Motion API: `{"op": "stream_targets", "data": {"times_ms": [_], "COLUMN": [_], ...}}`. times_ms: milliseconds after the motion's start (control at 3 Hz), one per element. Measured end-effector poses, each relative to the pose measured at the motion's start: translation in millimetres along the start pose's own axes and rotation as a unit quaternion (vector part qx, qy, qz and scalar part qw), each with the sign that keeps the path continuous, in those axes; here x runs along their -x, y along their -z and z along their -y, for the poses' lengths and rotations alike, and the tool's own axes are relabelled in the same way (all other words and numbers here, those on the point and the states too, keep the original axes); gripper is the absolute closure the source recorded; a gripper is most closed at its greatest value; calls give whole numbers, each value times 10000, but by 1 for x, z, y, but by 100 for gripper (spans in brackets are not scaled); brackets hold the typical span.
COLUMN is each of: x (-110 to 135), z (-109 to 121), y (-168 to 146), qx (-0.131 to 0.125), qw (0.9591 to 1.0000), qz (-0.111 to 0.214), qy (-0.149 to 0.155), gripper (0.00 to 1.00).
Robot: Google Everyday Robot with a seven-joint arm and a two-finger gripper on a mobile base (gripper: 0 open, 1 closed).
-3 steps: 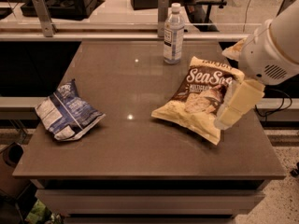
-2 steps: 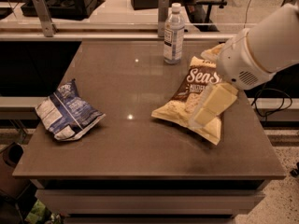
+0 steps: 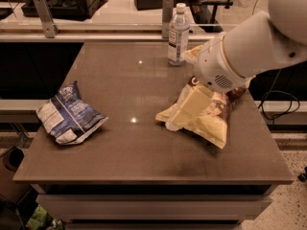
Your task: Pick blue chip bag
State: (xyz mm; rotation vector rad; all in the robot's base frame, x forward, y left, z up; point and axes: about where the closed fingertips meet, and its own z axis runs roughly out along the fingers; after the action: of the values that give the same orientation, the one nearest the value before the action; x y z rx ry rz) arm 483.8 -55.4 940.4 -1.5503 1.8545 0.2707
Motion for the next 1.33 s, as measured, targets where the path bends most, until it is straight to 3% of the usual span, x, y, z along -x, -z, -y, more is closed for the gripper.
{"op": "stream_targets", "data": {"times_ms": [667,1000,1333], "x": [40,62,87], "z": [11,13,9], "y": [-75,-121,-160], "qx": [150,254,347], "qw": [9997,9992,9970], "qz": [-83,191,661], "qy": [168,222,218], "gripper": [0,0,0]}}
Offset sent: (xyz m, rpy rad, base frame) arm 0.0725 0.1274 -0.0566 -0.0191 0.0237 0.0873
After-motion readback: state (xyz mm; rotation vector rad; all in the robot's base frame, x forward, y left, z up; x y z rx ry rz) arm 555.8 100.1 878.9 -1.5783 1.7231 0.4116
